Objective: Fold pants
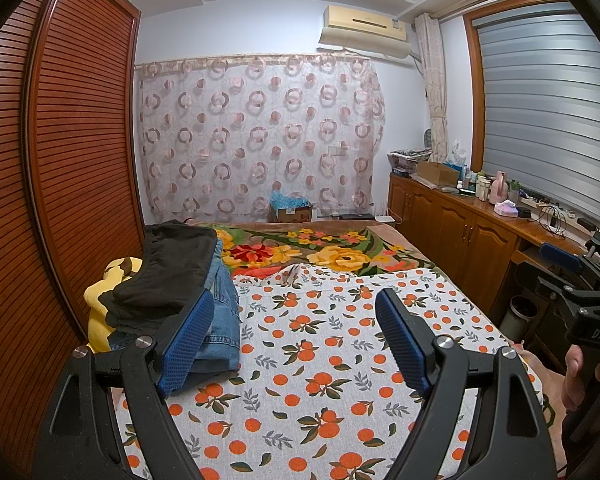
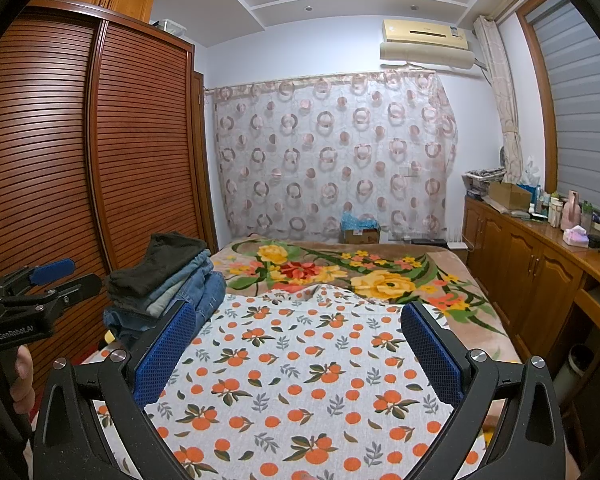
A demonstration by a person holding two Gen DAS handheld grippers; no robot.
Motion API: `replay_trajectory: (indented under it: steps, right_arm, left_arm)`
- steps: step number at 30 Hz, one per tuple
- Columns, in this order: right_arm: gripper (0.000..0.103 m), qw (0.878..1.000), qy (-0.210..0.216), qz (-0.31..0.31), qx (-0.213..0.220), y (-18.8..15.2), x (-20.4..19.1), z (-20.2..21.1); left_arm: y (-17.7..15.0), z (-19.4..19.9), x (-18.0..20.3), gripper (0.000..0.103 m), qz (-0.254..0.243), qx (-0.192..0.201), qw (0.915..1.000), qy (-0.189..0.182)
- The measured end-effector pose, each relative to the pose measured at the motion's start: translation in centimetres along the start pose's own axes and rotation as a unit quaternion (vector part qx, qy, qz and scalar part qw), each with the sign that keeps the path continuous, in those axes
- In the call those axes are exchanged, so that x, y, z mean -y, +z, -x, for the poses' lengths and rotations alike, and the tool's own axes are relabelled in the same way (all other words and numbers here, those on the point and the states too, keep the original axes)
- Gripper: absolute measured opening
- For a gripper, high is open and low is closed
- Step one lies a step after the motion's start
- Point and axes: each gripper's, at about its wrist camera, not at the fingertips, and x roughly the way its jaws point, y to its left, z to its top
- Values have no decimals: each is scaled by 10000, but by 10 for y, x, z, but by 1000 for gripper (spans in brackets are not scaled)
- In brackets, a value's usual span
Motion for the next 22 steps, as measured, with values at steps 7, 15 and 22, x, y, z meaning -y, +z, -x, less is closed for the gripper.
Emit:
replay_trajectory:
  steps: [7,15,22]
  right_arm:
    - [102,10000,2,2,0,0,0,0]
    - [102,10000,-5,2,-2,0,0,0]
    - [102,10000,0,3,-4,0,0,0]
  left_arm:
    - [0,0,1,83,2,-1,10000,3]
    - [0,0,0,83,1,1,10000,1]
    - [0,0,1,83,0,-3,10000,3]
